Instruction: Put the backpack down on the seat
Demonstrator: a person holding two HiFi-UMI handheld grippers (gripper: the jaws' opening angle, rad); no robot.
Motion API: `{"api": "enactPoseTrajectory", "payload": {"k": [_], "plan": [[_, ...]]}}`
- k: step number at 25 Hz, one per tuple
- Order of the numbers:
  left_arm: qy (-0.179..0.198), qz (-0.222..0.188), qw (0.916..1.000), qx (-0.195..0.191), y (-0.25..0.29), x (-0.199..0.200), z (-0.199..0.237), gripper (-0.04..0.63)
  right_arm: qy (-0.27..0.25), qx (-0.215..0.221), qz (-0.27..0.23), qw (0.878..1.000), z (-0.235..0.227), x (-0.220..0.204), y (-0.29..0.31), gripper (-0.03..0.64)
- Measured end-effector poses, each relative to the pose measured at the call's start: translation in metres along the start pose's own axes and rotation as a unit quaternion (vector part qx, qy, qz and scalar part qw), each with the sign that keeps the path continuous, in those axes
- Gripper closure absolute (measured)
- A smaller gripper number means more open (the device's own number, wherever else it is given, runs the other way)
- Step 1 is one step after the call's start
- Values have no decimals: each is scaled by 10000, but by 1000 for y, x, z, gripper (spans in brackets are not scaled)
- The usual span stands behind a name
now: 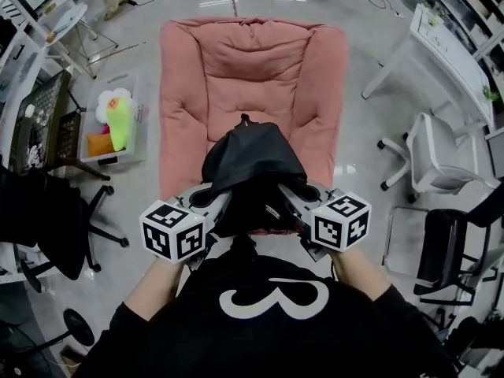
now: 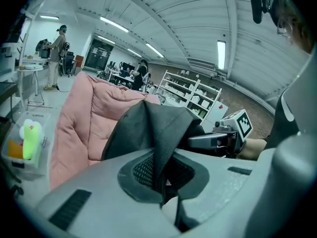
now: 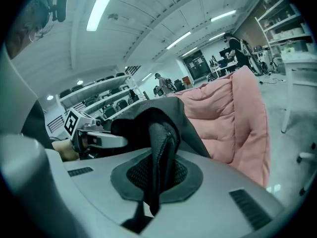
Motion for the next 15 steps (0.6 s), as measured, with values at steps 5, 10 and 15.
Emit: {"api": "enactPoseTrajectory", "payload": {"k": [5, 10, 15], "plan": [[13, 127, 9998, -145, 21, 8, 43, 584, 73, -259, 19, 9996, -16, 10, 36, 606], [75, 335, 9992, -189, 49, 11, 73, 584, 195, -464, 73, 9987, -40, 11, 63, 606], [152, 575, 9981, -176, 79, 14, 96, 584, 13, -777, 297, 9965, -66, 14, 85, 604]]}}
Point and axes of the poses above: the fingertips, and each gripper's own axes: y forward along the fingers, z to its left, x out of its top, the point moved 7 cm from there along -y, backward along the fingers, and after that the axes turned 4 degrees about y, right-handed, at the moved point
